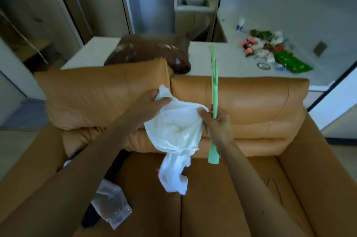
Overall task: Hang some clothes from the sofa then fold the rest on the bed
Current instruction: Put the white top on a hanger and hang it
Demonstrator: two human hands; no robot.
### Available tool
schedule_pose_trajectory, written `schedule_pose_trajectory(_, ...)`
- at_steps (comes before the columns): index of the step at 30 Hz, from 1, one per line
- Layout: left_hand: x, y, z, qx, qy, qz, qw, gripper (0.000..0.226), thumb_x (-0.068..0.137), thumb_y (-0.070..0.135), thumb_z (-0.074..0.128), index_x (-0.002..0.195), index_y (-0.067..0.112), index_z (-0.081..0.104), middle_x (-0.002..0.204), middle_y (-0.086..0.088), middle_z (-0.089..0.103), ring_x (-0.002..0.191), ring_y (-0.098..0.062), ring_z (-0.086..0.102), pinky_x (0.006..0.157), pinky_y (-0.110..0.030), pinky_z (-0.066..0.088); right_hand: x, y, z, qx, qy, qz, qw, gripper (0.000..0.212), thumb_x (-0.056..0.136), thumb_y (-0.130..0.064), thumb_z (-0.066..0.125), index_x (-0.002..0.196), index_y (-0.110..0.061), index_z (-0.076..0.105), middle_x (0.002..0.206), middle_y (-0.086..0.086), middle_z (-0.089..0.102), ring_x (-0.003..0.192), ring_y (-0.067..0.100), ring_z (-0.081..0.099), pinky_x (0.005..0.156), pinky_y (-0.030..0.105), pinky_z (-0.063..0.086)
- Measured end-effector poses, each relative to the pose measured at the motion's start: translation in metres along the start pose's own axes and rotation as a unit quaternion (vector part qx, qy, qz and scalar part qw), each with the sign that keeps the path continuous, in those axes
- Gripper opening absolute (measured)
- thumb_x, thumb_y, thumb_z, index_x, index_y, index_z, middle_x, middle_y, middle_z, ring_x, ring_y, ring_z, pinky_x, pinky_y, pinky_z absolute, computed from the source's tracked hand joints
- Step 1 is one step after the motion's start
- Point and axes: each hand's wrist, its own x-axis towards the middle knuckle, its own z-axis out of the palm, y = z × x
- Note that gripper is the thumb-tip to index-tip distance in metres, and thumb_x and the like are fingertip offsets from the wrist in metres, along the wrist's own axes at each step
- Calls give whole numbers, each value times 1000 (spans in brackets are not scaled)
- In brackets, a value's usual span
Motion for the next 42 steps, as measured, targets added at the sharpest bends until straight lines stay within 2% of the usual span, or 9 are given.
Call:
schedule_pose_trajectory(6, 1, 47, -55, -81, 9, 23, 996, 16, 97, 29, 65, 83, 31, 57, 82, 10, 62, 77, -9, 62, 66, -20, 46, 15, -52, 36, -26, 21, -23, 999, 29, 88, -28, 75, 72, -18, 54, 53, -7, 46, 47, 11, 42, 54, 28, 36)
schedule_pose_trajectory(9, 5, 63, -81, -141, 8, 56, 988, 6, 97, 20, 65, 92, 19, 69, 83, 6, 72, 80, -10, 71, 71, -18, 54, 17, -80, 47, -20, 17, -48, 999, 26, 86, -26, 76, 69, -18, 59, 53, -8, 45, 47, 10, 41, 53, 26, 35)
schedule_pose_trajectory(12, 14, 75, -103, -210, -5, 53, 976, 35, 90, 30, 72, 117, 8, 69, 112, -11, 72, 104, -24, 70, 94, -35, 54, 14, -104, 56, 3, -2, -78, 997, 4, 89, -18, 73, 88, -14, 74, 49, -11, 44, 44, 9, 34, 48, 23, 32)
schedule_pose_trajectory(17, 21, 98, -119, -249, -94, 70, 961, 54, 89, 25, 73, 138, 9, 55, 127, -16, 68, 114, -33, 68, 98, -46, 54, 10, -129, 73, 30, -53, -98, 993, 33, 90, -14, 73, 123, -18, 70, 53, -17, 50, 44, 2, 46, 50, 12, 37)
schedule_pose_trajectory(20, 15, 112, -134, -185, -165, 122, 961, 58, 81, 23, 78, 134, 8, 57, 123, -13, 70, 109, -30, 69, 96, -46, 56, 8, -143, 86, 53, -79, -114, 989, 45, 90, -8, 72, 132, -22, 63, 58, -19, 55, 52, -3, 54, 55, 11, 42)
schedule_pose_trajectory(25, -4, 142, -159, 50, -235, 225, 944, 20, 85, 9, 75, 104, 5, 69, 97, -13, 72, 88, -19, 70, 77, -31, 55, 9, -163, 106, 18, -91, -167, 982, 20, 82, -13, 82, 99, -17, 70, 80, 3, 61, 66, 10, 60, 60, 24, 46)
schedule_pose_trajectory(30, 1, 144, -188, 243, -105, 305, 915, 16, 82, 9, 77, 82, 14, 62, 73, 3, 58, 61, -6, 49, 56, -24, 34, 19, -188, 114, -16, -33, -165, 986, 24, 91, -13, 72, 71, -13, 58, 50, -14, 46, 44, 3, 41, 47, 20, 35)
schedule_pose_trajectory(35, 15, 112, -217, 390, 2, 245, 888, 18, 83, 12, 74, 80, 10, 57, 77, -2, 53, 70, -20, 48, 56, -31, 28, 28, -202, 100, -36, 18, -123, 992, 15, 90, -17, 69, 77, -17, 63, 60, -9, 55, 45, 1, 48, 46, 16, 36)
schedule_pose_trajectory(42, 8, 84, -221, 353, 51, 165, 920, 16, 93, 25, 69, 79, 20, 62, 73, 3, 57, 68, -17, 53, 56, -28, 31, 15, -201, 89, -46, 41, -86, 994, 32, 85, -12, 74, 70, -18, 47, 61, -2, 46, 54, 14, 41, 50, 22, 34)
